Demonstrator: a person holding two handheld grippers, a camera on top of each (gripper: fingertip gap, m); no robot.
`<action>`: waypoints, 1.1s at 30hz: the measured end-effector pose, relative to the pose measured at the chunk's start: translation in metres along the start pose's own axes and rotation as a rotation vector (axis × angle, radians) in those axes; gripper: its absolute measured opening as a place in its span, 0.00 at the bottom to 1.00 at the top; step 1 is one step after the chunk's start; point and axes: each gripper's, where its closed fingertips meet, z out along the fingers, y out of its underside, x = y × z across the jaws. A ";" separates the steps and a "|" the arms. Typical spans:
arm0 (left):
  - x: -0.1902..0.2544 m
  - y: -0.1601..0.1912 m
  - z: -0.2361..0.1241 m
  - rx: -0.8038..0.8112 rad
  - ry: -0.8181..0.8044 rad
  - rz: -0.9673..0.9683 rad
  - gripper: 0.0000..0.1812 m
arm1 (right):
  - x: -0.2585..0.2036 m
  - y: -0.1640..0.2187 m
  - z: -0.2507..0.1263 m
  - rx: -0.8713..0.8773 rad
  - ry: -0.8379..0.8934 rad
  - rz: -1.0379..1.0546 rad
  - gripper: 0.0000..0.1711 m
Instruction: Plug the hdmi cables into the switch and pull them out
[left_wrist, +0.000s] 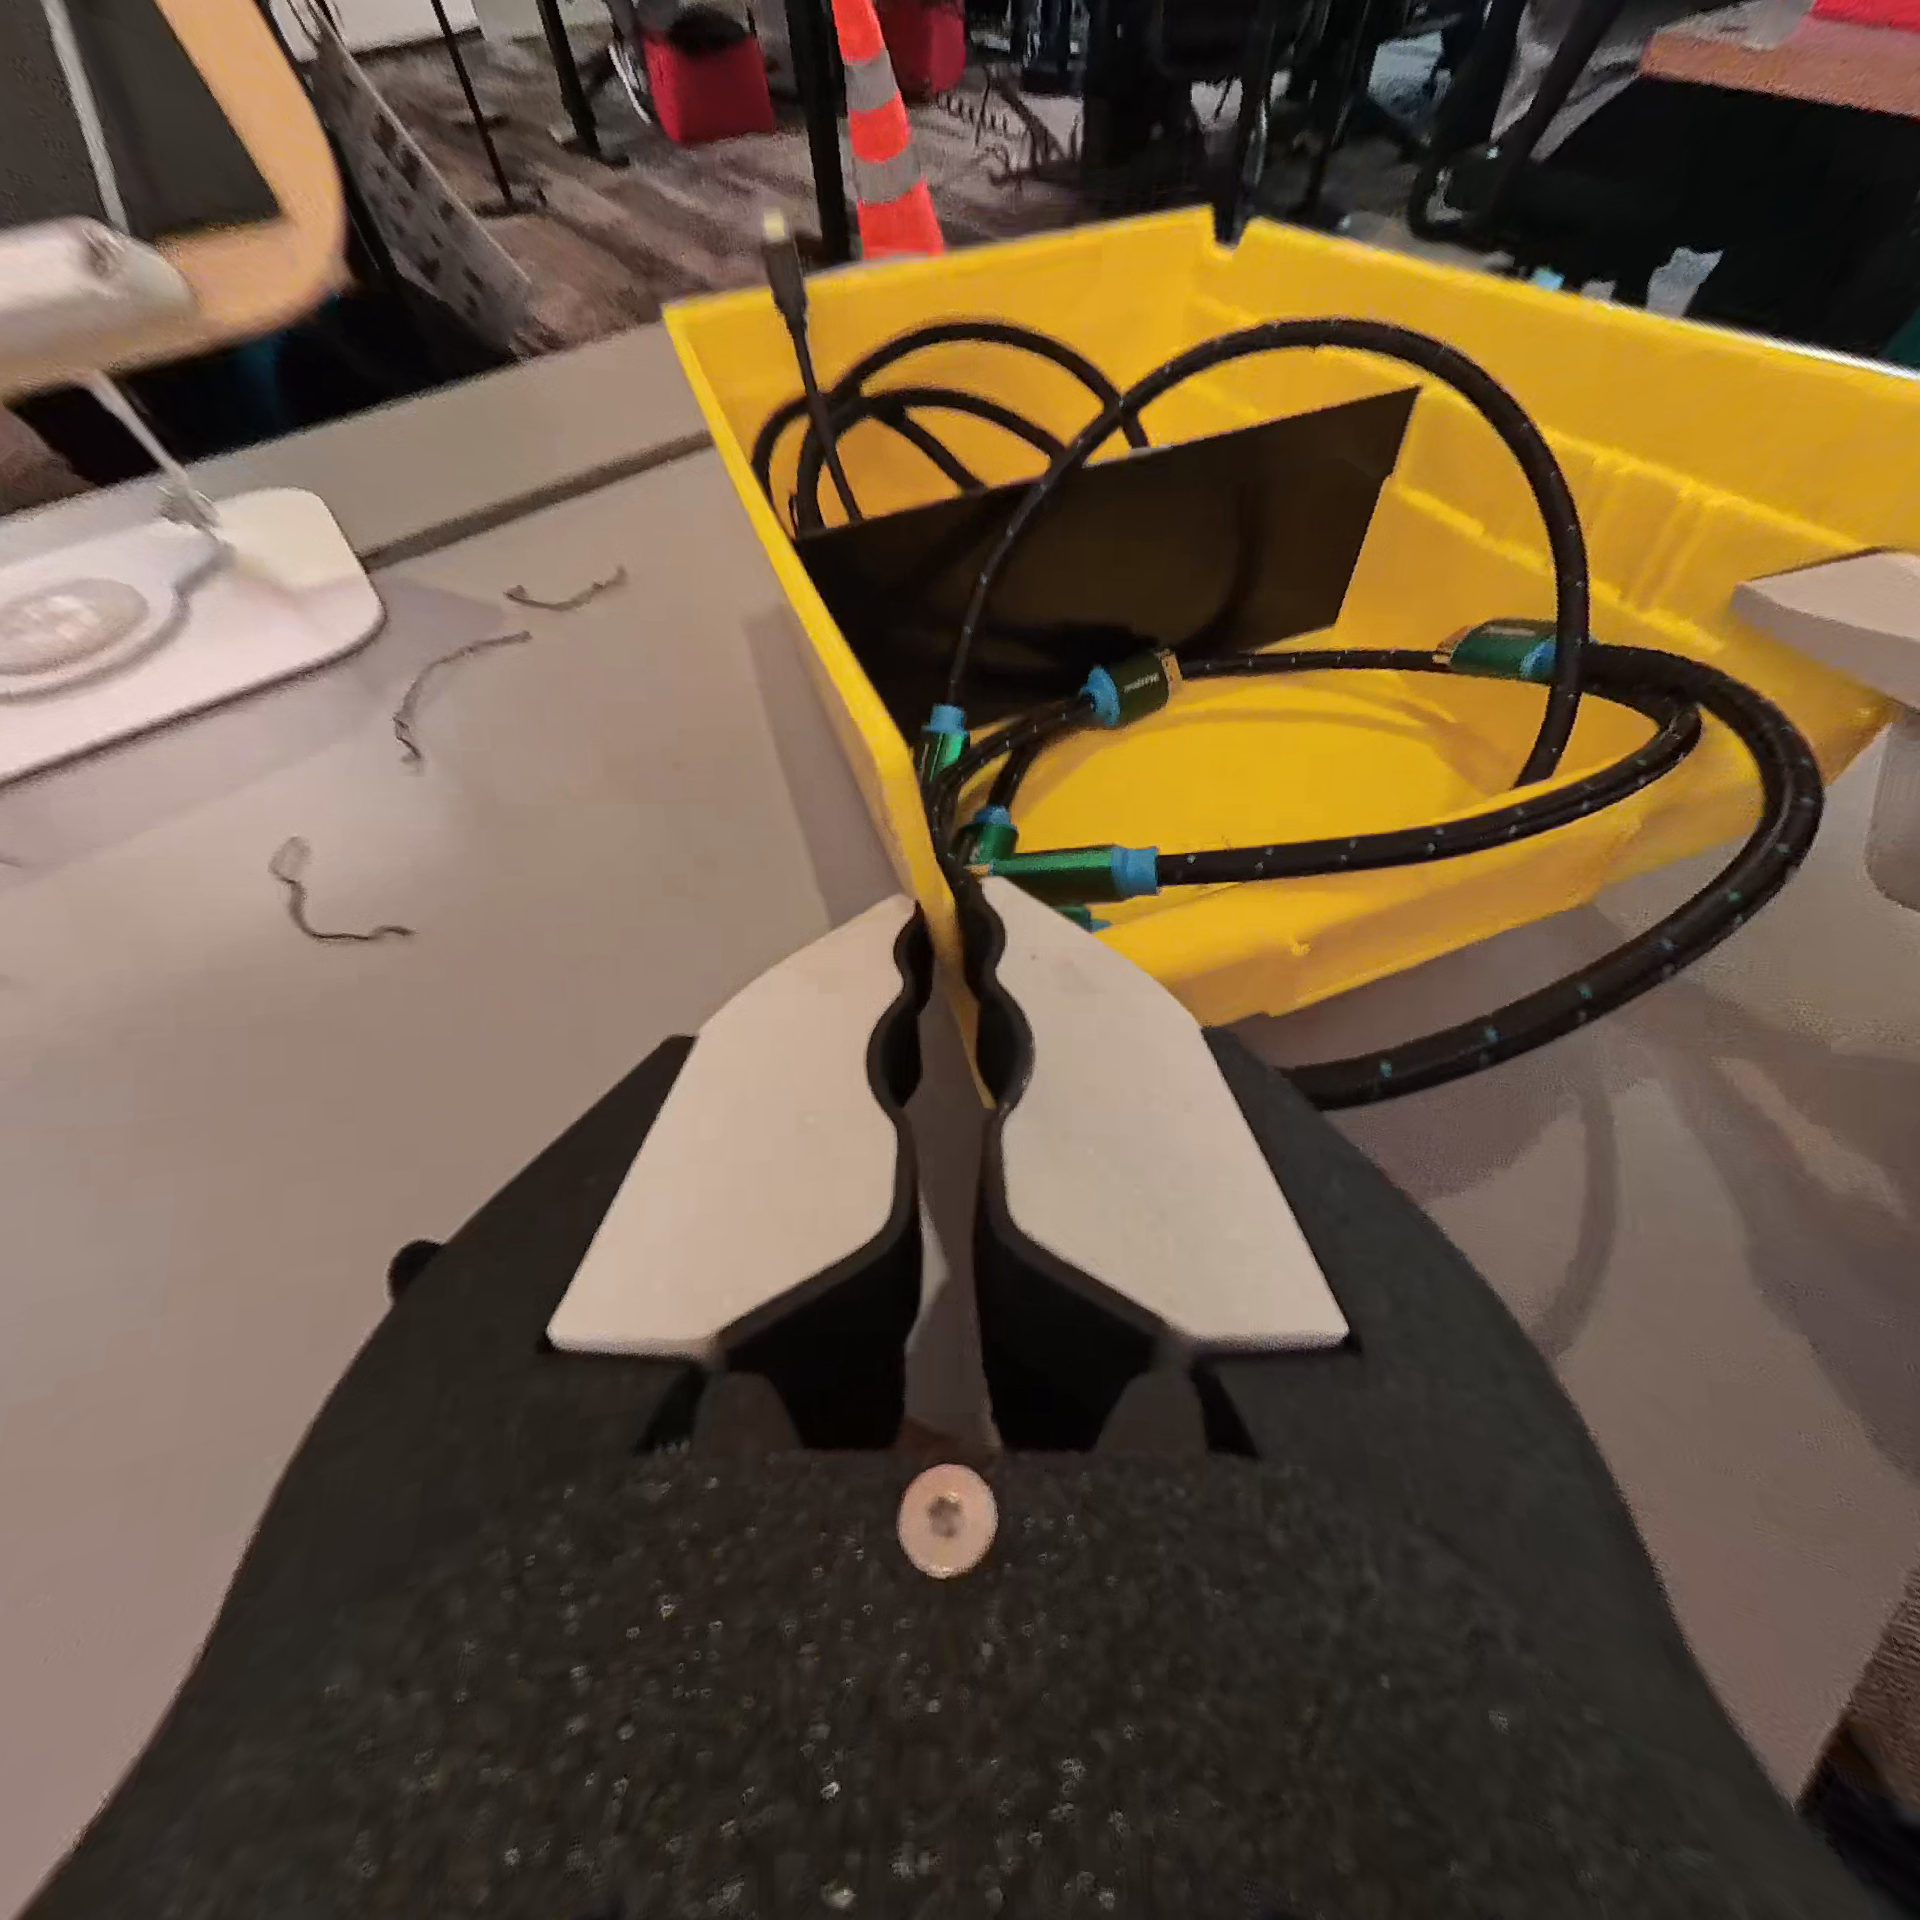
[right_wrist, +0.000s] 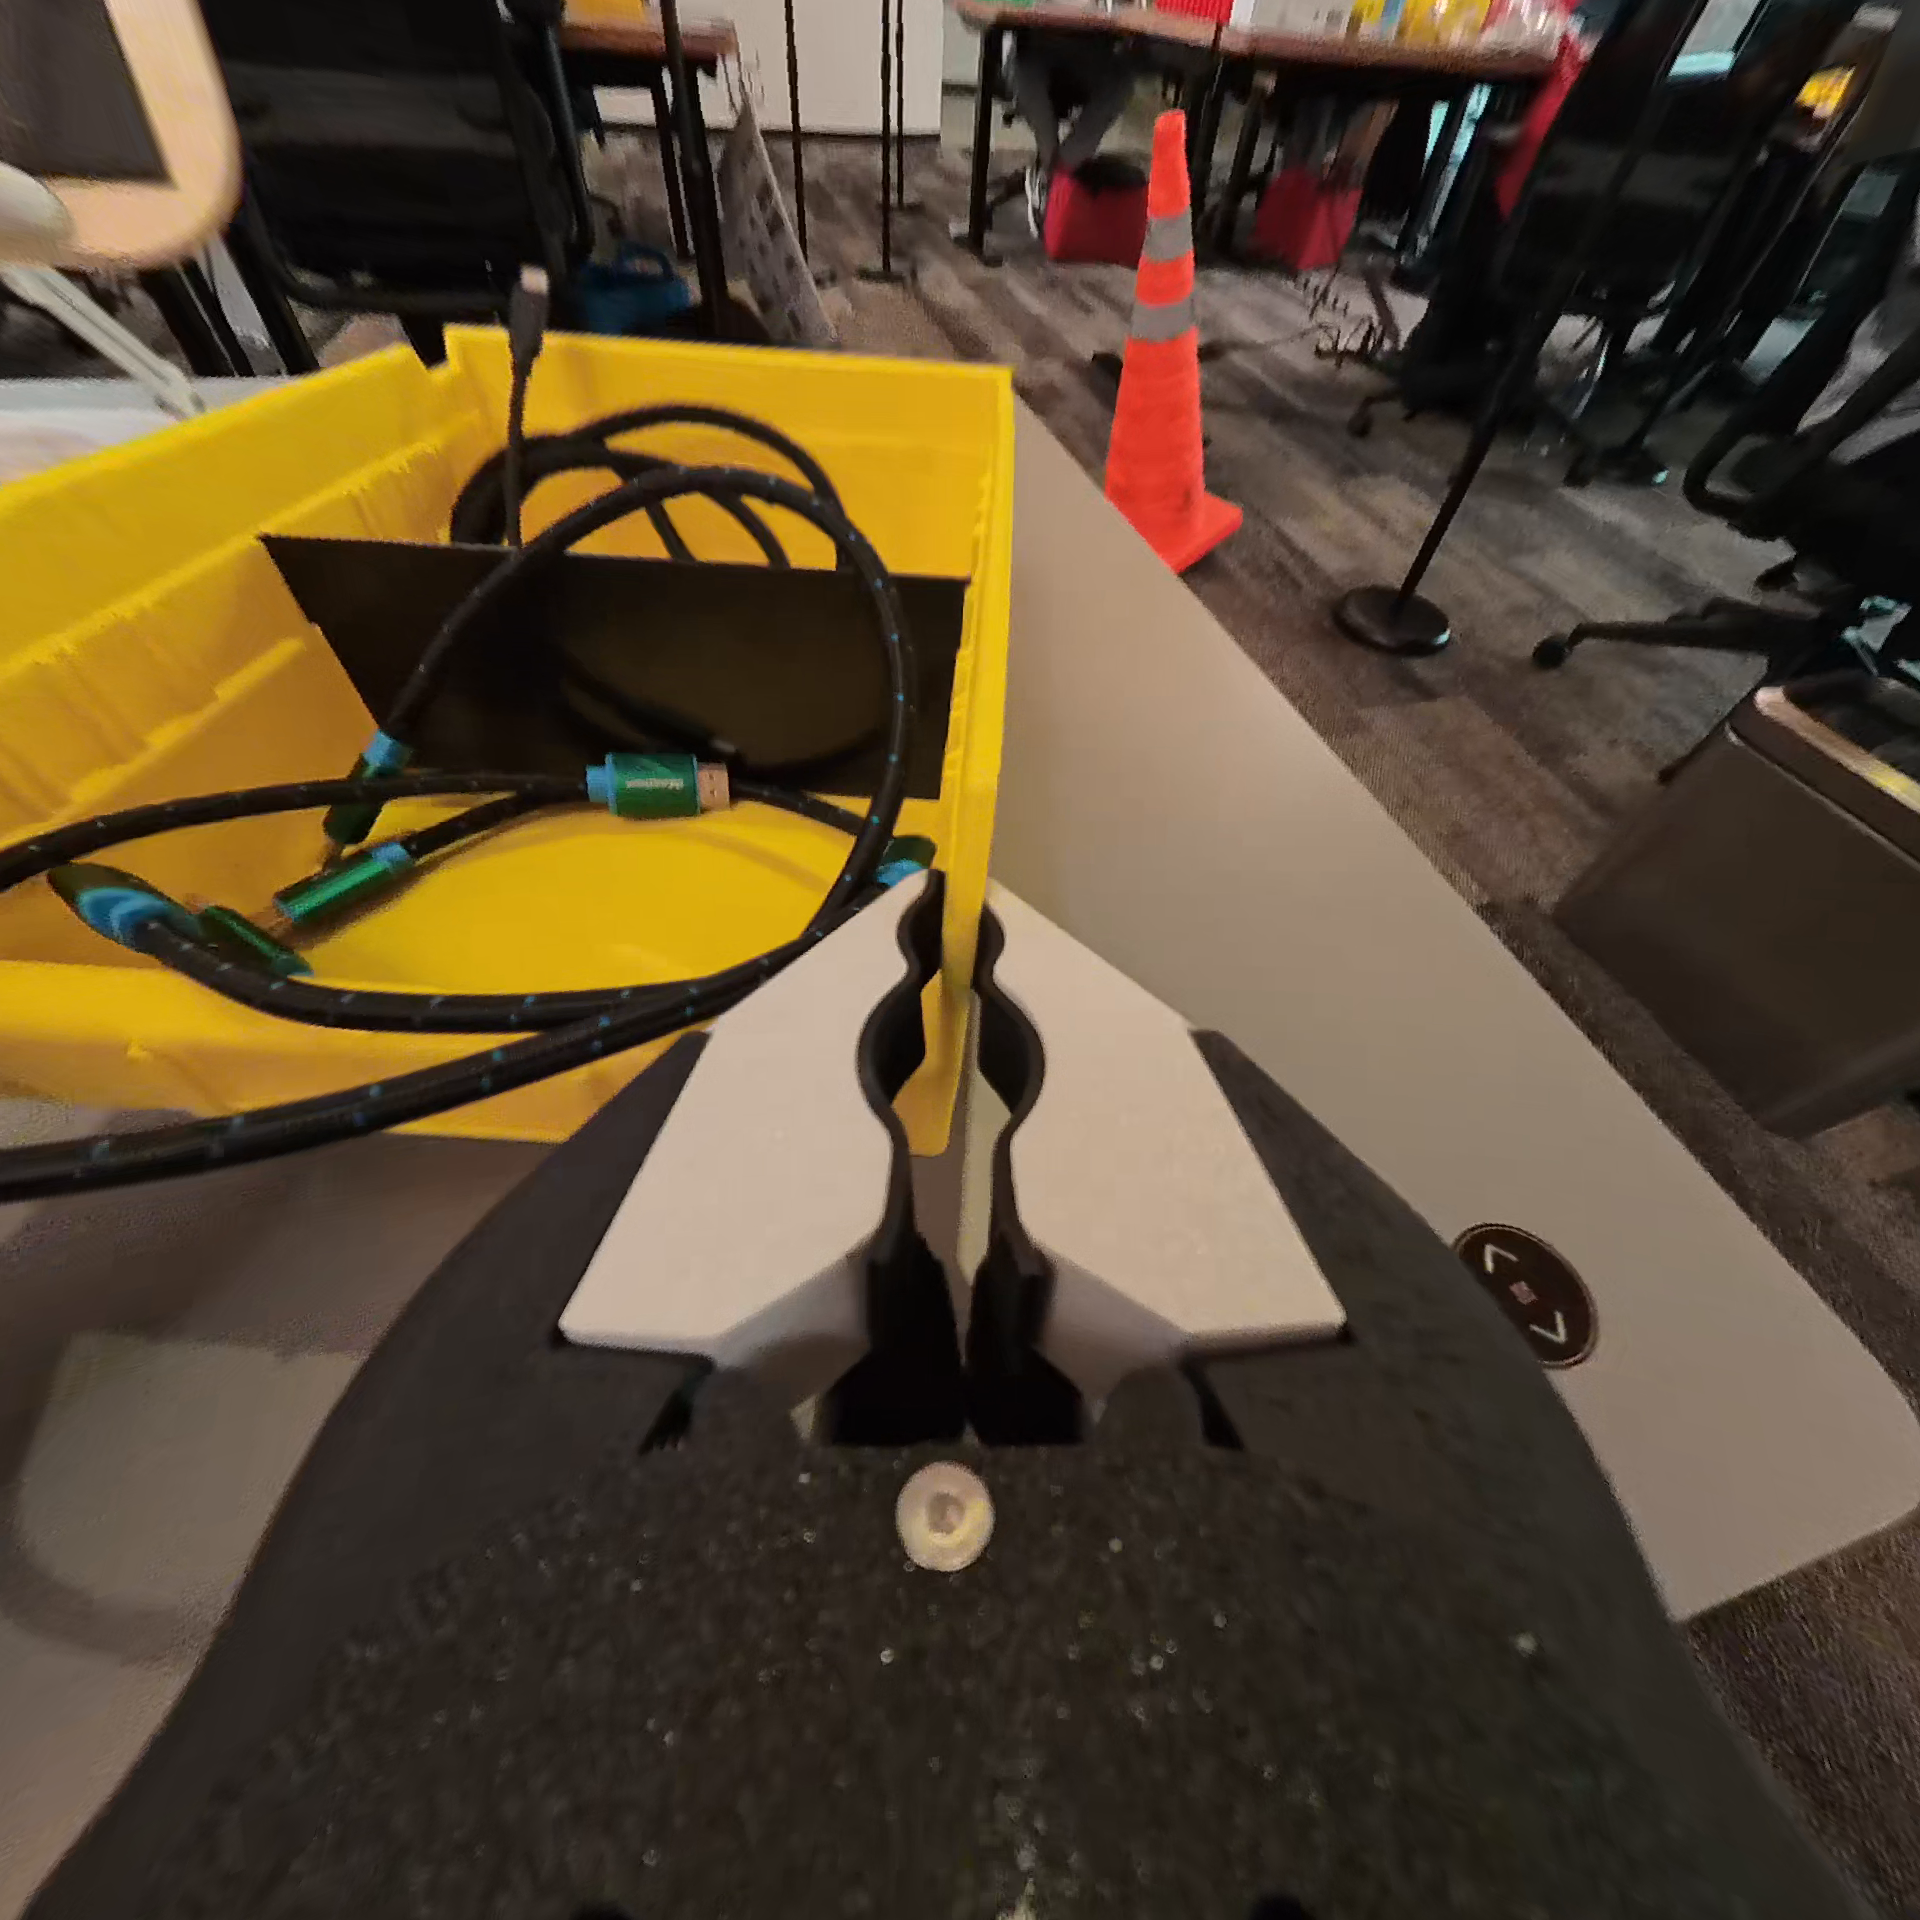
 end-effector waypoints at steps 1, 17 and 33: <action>-0.001 -0.005 -0.008 0.019 -0.008 0.010 0.03 | -0.002 -0.005 -0.006 0.023 0.000 0.005 0.01; -0.032 0.008 -0.085 0.074 -0.030 -0.035 0.03 | -0.062 -0.018 -0.056 0.090 -0.101 -0.029 0.01; -0.014 0.058 -0.061 -0.020 0.112 -0.246 0.19 | -0.068 0.031 -0.039 -0.030 -0.210 -0.016 0.11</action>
